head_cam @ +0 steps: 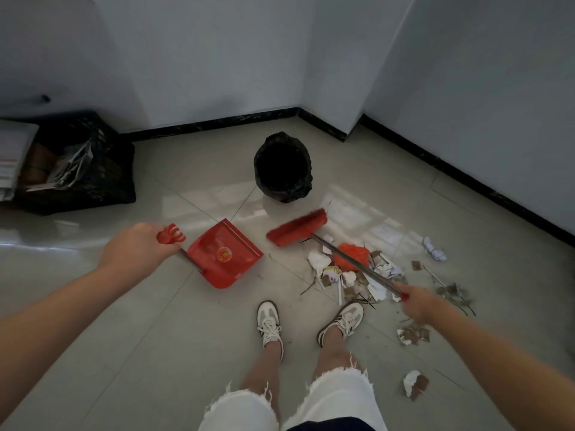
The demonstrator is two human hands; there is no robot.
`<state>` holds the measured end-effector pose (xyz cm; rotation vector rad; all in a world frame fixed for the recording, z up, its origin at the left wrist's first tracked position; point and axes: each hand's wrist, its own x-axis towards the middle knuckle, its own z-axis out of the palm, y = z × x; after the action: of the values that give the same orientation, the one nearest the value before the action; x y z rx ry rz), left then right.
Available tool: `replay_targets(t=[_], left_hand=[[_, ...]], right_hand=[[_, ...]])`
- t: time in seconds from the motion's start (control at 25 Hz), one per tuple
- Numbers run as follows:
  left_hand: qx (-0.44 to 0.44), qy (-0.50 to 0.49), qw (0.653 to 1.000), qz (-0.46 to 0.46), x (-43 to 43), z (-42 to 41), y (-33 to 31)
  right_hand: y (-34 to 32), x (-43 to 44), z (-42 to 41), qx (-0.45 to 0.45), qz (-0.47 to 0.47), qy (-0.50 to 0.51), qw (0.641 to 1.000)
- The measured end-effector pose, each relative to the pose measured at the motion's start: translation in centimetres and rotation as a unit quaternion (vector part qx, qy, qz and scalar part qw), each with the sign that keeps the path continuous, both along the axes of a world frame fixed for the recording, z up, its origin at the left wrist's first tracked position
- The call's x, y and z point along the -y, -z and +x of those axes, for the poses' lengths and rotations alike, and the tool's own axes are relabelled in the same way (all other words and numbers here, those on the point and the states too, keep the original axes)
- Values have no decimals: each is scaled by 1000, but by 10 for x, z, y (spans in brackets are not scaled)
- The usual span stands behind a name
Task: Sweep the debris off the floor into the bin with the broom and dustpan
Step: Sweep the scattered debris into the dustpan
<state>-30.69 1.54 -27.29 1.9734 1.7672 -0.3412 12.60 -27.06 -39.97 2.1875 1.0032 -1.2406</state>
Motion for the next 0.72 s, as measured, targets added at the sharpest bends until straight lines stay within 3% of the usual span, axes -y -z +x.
replay_targets(t=[0.16,0.36,0.72], left_hand=[[-12,26,1000,-10,-8,9,-4],[25,64,997,-17,-12,24,-2],[45,245,968,-30,0,135,0]], right_hand=[[-34,48,54,80,-61,-92,991],[-79,81,62,112,-116,-82,984],[-138,121,68,87,-50,100,990]])
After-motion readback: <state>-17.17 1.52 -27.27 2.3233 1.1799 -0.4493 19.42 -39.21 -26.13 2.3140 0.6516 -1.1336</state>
